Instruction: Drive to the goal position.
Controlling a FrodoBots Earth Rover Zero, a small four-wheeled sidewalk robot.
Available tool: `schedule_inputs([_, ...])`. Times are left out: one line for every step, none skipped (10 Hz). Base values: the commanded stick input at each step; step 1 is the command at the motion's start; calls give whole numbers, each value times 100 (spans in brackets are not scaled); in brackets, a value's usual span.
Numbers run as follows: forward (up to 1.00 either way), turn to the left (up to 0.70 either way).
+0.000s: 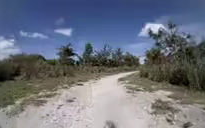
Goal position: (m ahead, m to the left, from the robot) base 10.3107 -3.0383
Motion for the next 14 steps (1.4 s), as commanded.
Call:
schedule_inputs([85, 0])
schedule_inputs([85, 0])
schedule_inputs([85, 0])
schedule_inputs([85, 0])
schedule_inputs([85, 0])
schedule_inputs([85, 0])
schedule_inputs([85, 0])
schedule_inputs([85, 0])
schedule_inputs([85, 0])
schedule_inputs([85, 0])
schedule_inputs([85, 0])
schedule_inputs([85, 0])
schedule_inputs([85, 0])
schedule_inputs([85, 0])
